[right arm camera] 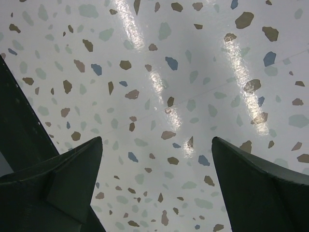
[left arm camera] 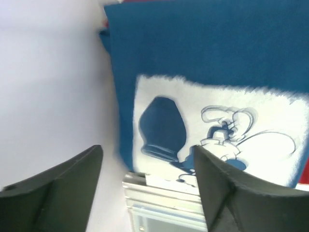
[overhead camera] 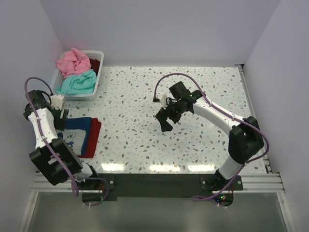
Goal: Fold and stack the t-shirts
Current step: Neatly place the folded tshirt to the corner, then reset both grippers
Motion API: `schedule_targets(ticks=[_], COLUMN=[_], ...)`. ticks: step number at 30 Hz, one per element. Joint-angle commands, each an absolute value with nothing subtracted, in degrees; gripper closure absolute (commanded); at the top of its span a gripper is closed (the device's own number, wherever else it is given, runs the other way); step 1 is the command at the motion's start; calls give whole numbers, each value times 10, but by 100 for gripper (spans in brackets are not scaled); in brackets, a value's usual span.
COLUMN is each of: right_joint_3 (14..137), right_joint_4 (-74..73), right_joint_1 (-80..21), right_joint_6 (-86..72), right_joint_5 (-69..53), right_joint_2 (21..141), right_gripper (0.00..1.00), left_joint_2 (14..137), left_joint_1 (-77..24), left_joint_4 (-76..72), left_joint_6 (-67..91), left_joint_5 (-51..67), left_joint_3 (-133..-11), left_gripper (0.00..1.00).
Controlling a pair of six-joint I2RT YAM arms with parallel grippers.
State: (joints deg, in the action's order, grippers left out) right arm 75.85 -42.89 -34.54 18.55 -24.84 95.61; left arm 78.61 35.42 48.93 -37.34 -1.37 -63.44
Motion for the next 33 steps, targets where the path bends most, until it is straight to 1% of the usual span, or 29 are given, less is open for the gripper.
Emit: schedule_targets(ticks=[1,2,4,5,6,7,9,10,12,13,18,19,21,22,25,30,33], right_joint_3=[781,782,783,782,781,780,779,777,776,777,757,740,721,704,670,608,572], right_joint_4=[-435,-435,-435,-436,-435,-432,-431,-430,-427,-427,-411,-397,-376,-372,-360,-333,-323], right_joint_1=[-345,-345,-343,-341,-337,-333,-321,-315,-292,-284,-206,-192,-148,-135,-89,-37,-32], right_joint_6=[197,197,195,192,191,186,182,178,171,164,140,124,109,99,91,73,67], right_joint_5=[-232,-230,-226,-226,-224,-224,-224,-224,-226,-228,-218,-215,-218,-217,-213,-208,-203], right_joint_2=[954,953,950,947,944,940,932,928,919,915,877,865,854,850,837,818,802], right_gripper=[1,1,1,1,1,1,1,2,1,1,1,1,1,1,1,1,1], left_joint_2=[780,780,780,776,772,766,750,747,753,760,846,858,885,895,925,961,961], left_joint_1=[359,359,354,344,334,296,250,211,173,127,-14,-60,-103,-144,-191,-200,-200], left_joint_4=[463,470,487,497,499,499,483,483,476,475,439,427,377,364,317,266,241], left_joint_6=[-380,-381,-381,-376,-375,-374,-354,-348,-317,-309,-238,-230,-206,-199,-168,-108,-93], left_joint_5=[-5,-3,32,43,55,50,36,45,62,67,53,47,31,26,45,114,127], left_joint_3=[-700,-711,-749,-759,-772,-773,-777,-784,-819,-833,-912,-917,-911,-909,-887,-839,-806], left_gripper=[14,10,6,0,0,0,0,0,0,0,0,0,0,0,0,0,0])
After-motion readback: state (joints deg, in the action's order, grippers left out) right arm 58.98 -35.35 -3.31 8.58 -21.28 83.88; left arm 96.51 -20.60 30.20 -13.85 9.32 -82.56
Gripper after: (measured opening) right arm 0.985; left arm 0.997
